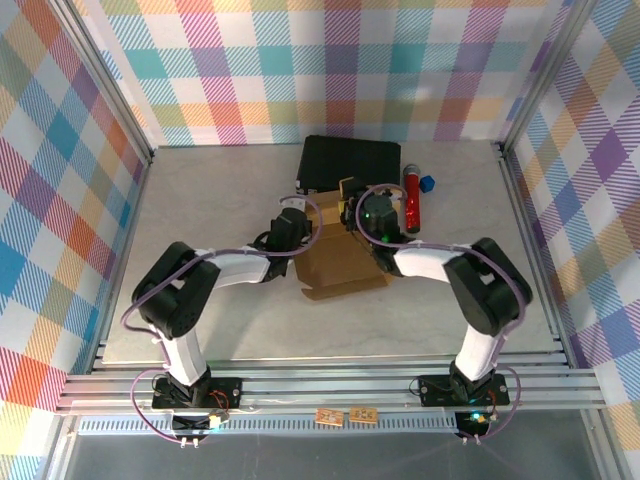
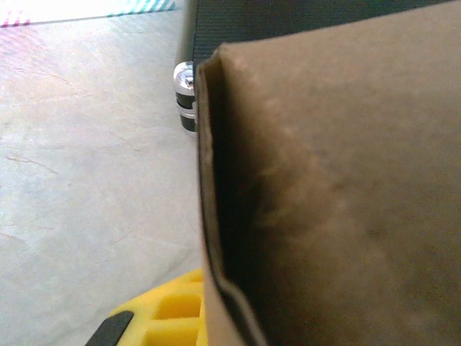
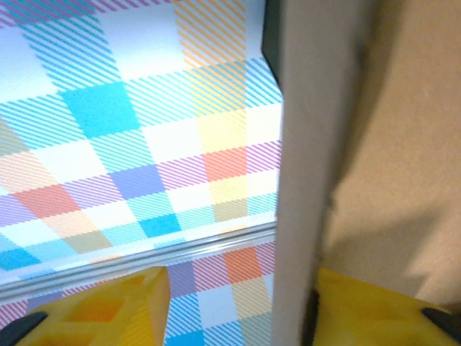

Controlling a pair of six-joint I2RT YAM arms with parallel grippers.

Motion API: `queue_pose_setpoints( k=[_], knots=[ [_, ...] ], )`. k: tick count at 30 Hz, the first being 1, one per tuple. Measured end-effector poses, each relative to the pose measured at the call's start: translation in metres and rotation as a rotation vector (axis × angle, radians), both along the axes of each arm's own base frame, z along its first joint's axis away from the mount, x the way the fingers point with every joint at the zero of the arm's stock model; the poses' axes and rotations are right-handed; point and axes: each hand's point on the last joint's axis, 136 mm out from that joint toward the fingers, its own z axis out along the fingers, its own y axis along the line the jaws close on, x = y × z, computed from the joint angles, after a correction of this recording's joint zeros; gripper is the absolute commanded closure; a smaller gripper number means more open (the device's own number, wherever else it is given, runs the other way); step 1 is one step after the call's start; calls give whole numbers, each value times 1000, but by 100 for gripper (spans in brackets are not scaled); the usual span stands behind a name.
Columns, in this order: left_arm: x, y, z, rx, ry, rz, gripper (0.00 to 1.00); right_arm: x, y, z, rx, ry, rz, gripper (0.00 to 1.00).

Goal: Fold the paper box

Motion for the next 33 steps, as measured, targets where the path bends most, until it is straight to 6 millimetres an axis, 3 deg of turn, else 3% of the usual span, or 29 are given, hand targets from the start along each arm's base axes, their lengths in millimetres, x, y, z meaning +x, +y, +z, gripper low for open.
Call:
queue_pose_setpoints(
  k=[3, 9, 15, 18, 24, 28, 33],
  knots=[
    [-9, 8, 26, -15, 6, -6, 100, -12, -22, 32, -25, 5, -39, 37],
    [-15, 26, 78, -67, 48, -12, 100, -35, -73, 89, -120, 33, -110, 37],
    [-20, 34, 119, -108, 162, -44, 100, -58, -122, 132, -274, 47, -125, 37],
    [-34, 32, 127, -110, 241, -81, 100, -66, -135, 155, -378, 40, -99, 40],
    [-73, 37, 112, -116, 409, -90, 100, -83, -125, 201, -559, -23, 50, 46],
    [-96, 35, 106, -115, 479, -97, 100, -80, -109, 195, -626, 0, 166, 46],
    [-115, 26, 98, -92, 538, -117, 100, -68, -85, 143, -655, 137, 322, 47]
  ],
)
